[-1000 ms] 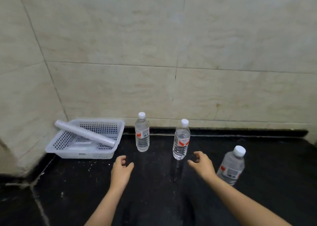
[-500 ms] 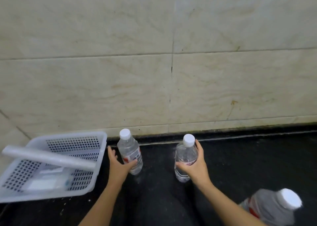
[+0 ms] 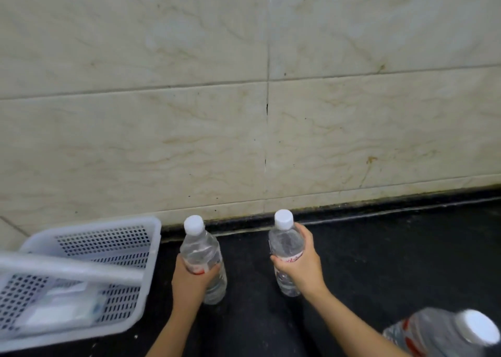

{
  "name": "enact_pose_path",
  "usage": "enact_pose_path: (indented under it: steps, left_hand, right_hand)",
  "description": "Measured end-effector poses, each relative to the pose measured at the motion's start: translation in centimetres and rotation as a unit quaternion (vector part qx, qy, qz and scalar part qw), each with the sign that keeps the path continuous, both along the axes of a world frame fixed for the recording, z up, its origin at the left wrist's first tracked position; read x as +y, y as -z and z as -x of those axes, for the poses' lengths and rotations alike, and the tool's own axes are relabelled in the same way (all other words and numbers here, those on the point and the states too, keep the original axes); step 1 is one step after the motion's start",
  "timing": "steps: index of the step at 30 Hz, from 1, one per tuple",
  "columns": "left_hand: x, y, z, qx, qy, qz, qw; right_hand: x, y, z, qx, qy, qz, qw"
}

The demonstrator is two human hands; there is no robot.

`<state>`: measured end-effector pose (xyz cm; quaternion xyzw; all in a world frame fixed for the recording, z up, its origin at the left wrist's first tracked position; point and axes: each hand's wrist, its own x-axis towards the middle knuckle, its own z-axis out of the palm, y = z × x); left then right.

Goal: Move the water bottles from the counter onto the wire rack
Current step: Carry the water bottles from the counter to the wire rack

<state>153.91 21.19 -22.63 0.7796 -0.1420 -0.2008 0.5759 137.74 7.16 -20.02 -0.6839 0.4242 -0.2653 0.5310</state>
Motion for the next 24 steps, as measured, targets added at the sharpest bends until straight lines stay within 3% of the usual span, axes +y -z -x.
enact_pose_path:
  steps: [8, 15, 24]
  left_hand:
    - [4.7, -5.1, 3.0, -0.029, 0.072, -0.014, 0.997]
    - [9.6, -10.7, 6.7, -0.072, 0.126, 0.030, 0.989]
    - [12.2, -15.1, 14.7, -0.085, 0.264, 0.074, 0.958]
  right_hand:
    - [5.9, -5.4, 4.0, 0.024, 0.057, 0.061, 0.996]
    - [13.1, -10.9, 8.5, -0.002, 0.097, 0.137, 0.986]
    - [17.4, -15.0, 17.1, -0.028, 0.148, 0.149, 0.977]
